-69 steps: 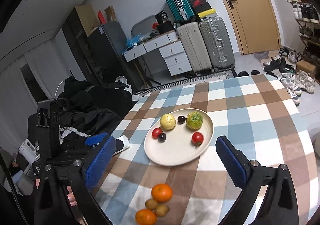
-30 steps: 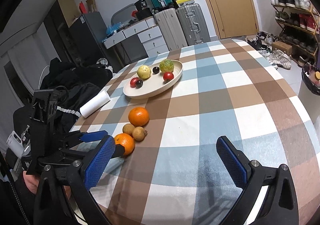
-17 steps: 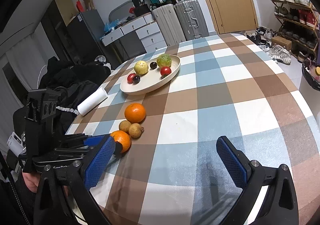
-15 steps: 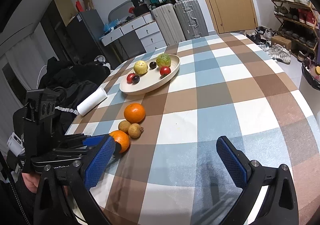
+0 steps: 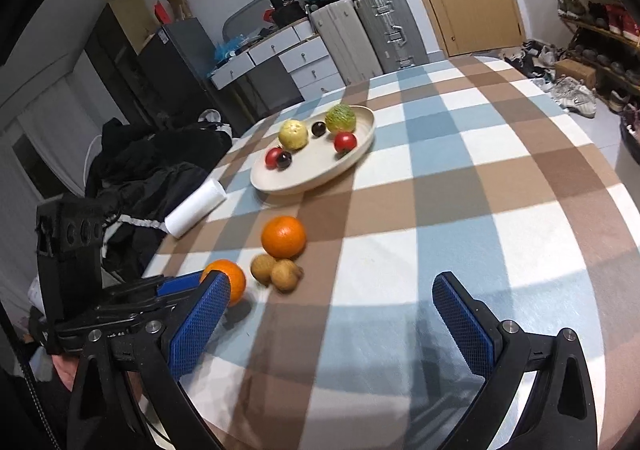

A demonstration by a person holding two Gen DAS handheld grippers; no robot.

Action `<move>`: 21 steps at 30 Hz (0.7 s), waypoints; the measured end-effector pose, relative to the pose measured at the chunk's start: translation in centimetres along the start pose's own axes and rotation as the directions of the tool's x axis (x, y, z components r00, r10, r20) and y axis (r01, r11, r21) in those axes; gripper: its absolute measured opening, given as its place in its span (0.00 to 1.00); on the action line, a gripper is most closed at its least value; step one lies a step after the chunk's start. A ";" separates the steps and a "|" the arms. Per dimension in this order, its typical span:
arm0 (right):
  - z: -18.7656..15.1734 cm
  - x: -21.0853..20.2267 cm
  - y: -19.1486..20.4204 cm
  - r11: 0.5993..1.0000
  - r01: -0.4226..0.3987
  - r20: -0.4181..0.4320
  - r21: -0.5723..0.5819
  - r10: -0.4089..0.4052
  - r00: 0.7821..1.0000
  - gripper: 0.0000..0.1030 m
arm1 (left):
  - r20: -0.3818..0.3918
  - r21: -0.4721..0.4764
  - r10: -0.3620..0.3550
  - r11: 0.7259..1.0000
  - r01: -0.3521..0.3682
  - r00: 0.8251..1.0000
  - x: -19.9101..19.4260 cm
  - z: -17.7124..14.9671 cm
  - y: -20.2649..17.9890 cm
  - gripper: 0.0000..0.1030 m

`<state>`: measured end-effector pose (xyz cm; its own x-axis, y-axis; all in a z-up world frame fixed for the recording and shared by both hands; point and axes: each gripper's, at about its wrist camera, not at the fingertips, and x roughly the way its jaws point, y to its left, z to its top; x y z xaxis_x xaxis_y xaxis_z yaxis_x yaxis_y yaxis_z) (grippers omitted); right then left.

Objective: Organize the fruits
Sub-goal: 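Grasp an orange with the left tool while the right tool grasps the other orange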

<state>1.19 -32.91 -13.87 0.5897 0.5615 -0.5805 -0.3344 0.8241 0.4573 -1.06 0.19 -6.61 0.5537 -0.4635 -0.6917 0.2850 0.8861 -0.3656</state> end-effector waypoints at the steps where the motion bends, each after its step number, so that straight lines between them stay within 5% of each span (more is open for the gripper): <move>1: 0.4 0.3 0.1 1.000 -0.022 -0.008 0.002 0.022 1.000 1.00 | 0.011 -0.006 0.004 1.000 -0.004 1.000 -0.5 0.1 0.4 0.36; 11: 3.5 7.2 1.9 0.995 -0.100 -0.137 -0.010 0.098 0.986 0.99 | 0.120 -0.076 0.028 0.997 -0.019 0.992 -4.6 1.4 4.5 0.36; 21: 3.5 11.7 3.6 0.996 -0.076 -0.207 -0.046 0.065 0.976 0.60 | 0.127 -0.124 0.060 0.991 -0.045 0.990 -5.0 2.2 6.7 0.36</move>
<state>9.42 -23.66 -16.67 0.4015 0.6169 -0.6769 -0.4119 0.7818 0.4681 -0.19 8.40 -4.24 0.6651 -0.4047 -0.6276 0.1610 0.8984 -0.4086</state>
